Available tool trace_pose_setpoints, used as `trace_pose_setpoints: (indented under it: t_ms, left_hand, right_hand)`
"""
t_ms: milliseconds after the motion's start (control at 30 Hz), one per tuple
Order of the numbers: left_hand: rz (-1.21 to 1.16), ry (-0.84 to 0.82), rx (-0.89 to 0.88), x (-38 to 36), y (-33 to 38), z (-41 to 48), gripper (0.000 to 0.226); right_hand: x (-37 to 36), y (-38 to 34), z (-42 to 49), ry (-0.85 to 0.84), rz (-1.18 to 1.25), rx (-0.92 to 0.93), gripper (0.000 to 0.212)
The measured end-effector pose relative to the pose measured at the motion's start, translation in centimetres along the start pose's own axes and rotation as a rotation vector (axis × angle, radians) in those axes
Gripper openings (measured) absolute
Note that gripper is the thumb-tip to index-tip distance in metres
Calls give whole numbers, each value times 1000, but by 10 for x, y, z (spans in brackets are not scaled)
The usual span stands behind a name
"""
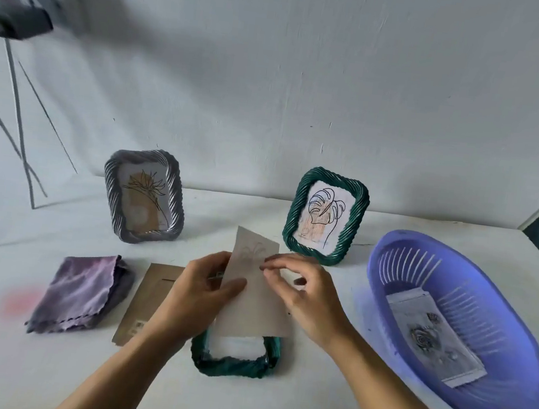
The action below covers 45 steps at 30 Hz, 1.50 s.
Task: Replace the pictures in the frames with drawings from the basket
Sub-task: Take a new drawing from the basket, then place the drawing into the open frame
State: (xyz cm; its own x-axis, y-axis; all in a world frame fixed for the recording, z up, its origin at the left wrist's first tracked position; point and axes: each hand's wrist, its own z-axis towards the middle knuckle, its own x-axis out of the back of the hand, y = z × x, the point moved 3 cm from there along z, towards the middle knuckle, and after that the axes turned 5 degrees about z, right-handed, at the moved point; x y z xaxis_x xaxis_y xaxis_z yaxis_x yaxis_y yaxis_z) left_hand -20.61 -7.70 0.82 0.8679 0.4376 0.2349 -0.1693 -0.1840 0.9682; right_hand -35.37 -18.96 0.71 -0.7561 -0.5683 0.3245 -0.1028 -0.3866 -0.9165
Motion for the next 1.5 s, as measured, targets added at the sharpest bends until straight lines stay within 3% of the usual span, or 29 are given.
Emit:
trace_pose_setpoints:
  t_ms: [100, 233, 567, 633, 733, 800, 1000, 1500]
  left_hand:
    - [72, 19, 39, 15, -28, 5, 40]
    - [247, 9, 4, 18, -55, 10, 60]
    - [821, 31, -376, 10, -71, 6, 109]
    - [951, 82, -342, 12, -72, 6, 103]
    - [1051, 129, -351, 16, -80, 7, 66]
    - [1096, 115, -324, 17, -88, 6, 59]
    - [1187, 81, -310, 17, -100, 1, 52]
    - [1243, -58, -261, 16, -99, -4, 64]
  right_hand:
    - [-18, 31, -2, -6, -260, 46, 16]
    - [-32, 61, -9, -67, -388, 29, 26]
    - [-38, 88, -19, -98, -524, 86, 37]
    - [-38, 89, -20, -84, -523, 91, 38]
    - [-39, 92, -24, -57, -517, 104, 38]
    - [-38, 93, -25, -52, -527, 118, 38]
    - [-39, 94, -26, -50, -526, 143, 38]
    - [-32, 98, -25, -14, -452, 149, 39]
